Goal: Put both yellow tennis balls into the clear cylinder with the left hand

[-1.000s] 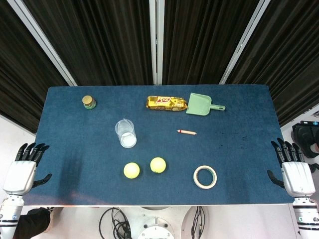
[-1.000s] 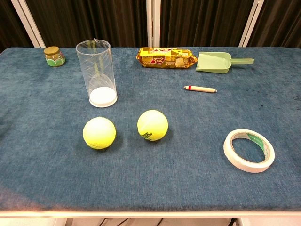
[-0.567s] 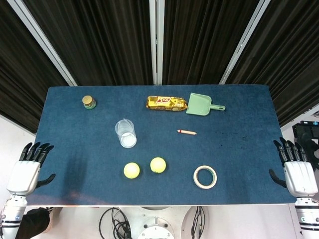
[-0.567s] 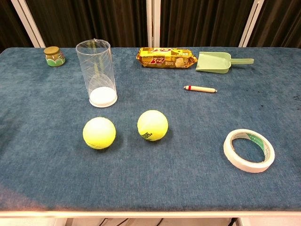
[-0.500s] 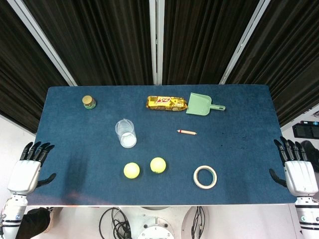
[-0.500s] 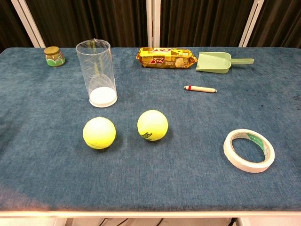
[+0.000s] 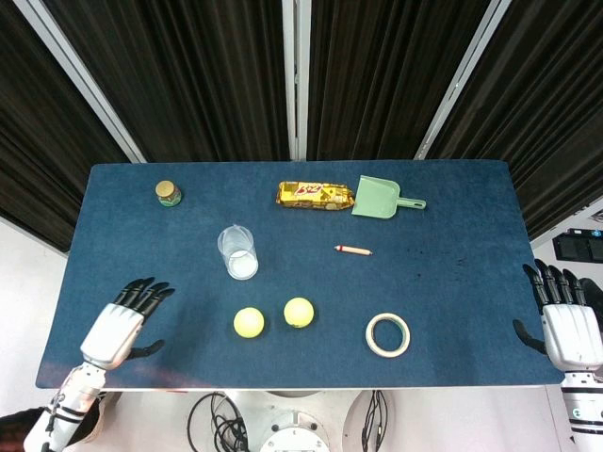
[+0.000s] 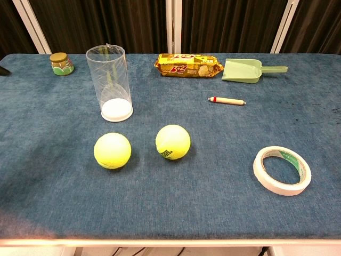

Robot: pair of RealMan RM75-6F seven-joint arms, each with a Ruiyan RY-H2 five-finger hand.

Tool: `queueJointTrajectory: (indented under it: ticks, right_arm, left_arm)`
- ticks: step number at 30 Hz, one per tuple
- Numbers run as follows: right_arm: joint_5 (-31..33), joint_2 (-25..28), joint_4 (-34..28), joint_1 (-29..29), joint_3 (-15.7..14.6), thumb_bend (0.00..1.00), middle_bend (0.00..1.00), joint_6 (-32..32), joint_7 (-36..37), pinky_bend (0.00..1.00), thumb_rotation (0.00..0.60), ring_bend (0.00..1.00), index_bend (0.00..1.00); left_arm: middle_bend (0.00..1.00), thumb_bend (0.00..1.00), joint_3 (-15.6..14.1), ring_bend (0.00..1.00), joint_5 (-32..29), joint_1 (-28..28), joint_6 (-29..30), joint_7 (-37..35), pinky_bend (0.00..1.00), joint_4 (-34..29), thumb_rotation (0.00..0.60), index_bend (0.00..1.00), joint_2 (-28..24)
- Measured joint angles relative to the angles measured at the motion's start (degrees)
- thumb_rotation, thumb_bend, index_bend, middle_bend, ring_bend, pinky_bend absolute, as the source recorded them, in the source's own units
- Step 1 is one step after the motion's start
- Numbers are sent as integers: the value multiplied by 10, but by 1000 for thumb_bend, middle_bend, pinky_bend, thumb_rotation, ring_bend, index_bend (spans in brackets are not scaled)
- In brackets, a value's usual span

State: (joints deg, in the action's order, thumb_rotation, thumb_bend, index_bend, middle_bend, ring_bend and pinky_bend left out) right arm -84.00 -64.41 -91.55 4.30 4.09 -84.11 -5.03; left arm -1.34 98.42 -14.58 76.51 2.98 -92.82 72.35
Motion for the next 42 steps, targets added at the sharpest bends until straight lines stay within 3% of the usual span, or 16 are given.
queueJointTrajectory:
  ticks: [8,17,27,34,36,42]
  right_arm:
    - [7,-2,8,5,2,223,0,11,9,0,600,0,0]
    - [11,0,15,3,5,226,0,10,24,0,600,0,0]
    - [15,-2,16,4,6,232,0,14,25,0,600,0,0]
    - [19,-1,16,3,8,235,0,13,30,0,600,0,0]
    - [20,-1,17,3,8,236,0,13,32,0,600,0,0]
    - [24,0,19,3,8,237,0,16,36,0,600,0,0]
  left_arm:
    - [106,159,6,45,12,-60,-67,-9,177,-2,600,140,51]
    - [110,159,11,45,-10,-109,-132,-34,182,45,600,140,119]
    - [137,159,10,78,-19,-141,-151,-70,223,88,600,142,168]
    - [155,159,7,113,-26,-157,-161,-84,284,132,600,208,201]
    - [178,166,7,142,-28,-160,-161,-85,325,145,600,241,207]
    - [386,199,4,351,-29,-163,-147,-83,617,184,600,455,226]
